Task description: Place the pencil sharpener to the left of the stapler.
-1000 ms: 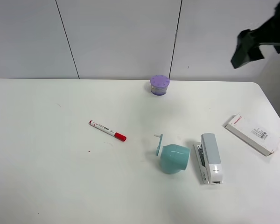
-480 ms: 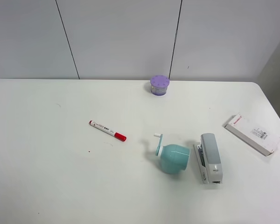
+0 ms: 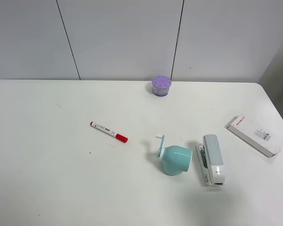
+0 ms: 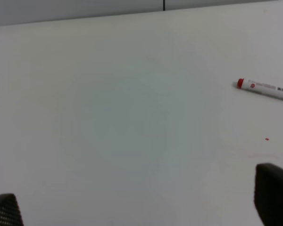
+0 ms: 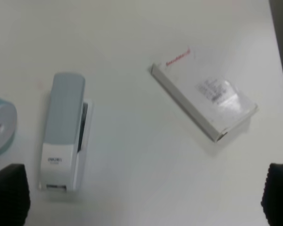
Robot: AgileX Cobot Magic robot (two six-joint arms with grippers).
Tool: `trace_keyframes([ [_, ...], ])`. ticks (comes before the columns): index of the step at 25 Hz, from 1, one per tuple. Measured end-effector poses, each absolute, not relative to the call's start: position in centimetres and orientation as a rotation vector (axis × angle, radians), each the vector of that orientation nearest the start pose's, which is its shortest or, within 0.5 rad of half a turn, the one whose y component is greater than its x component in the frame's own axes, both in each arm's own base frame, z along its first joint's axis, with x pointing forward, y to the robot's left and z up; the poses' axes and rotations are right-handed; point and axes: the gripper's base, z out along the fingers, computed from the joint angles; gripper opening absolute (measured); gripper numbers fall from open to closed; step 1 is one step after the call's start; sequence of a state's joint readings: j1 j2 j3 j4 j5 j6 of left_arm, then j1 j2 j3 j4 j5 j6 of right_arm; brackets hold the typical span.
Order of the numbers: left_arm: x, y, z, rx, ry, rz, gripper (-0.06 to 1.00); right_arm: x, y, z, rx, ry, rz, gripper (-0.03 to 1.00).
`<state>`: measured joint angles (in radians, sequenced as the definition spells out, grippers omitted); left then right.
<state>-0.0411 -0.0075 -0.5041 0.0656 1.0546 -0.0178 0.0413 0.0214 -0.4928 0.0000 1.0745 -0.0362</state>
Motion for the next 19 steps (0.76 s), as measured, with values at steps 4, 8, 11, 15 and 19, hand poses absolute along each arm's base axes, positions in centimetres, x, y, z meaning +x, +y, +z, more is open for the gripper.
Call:
trace_keyframes([
  [4, -0.62, 0.54, 27.90, 0.020, 2.025, 0.041, 1.00, -0.48, -0.02, 27.47, -0.056, 2.055, 0.017, 0.99],
  [8, -0.62, 0.54, 27.90, 0.020, 2.025, 0.041, 1.00, -0.47, -0.02, 27.48, -0.052, 2.055, 0.020, 0.99],
  [11, -0.62, 0.54, 27.90, 0.020, 2.025, 0.041, 1.00, -0.47, -0.02, 27.48, -0.052, 2.055, 0.020, 0.99],
  [15, -0.62, 0.54, 27.90, 0.020, 2.025, 0.041, 1.00, -0.47, -0.02, 27.48, -0.052, 2.055, 0.020, 0.99],
  [19, -0.62, 0.54, 27.90, 0.020, 2.025, 0.041, 1.00, -0.47, -0.02, 27.48, -0.052, 2.055, 0.020, 0.99],
])
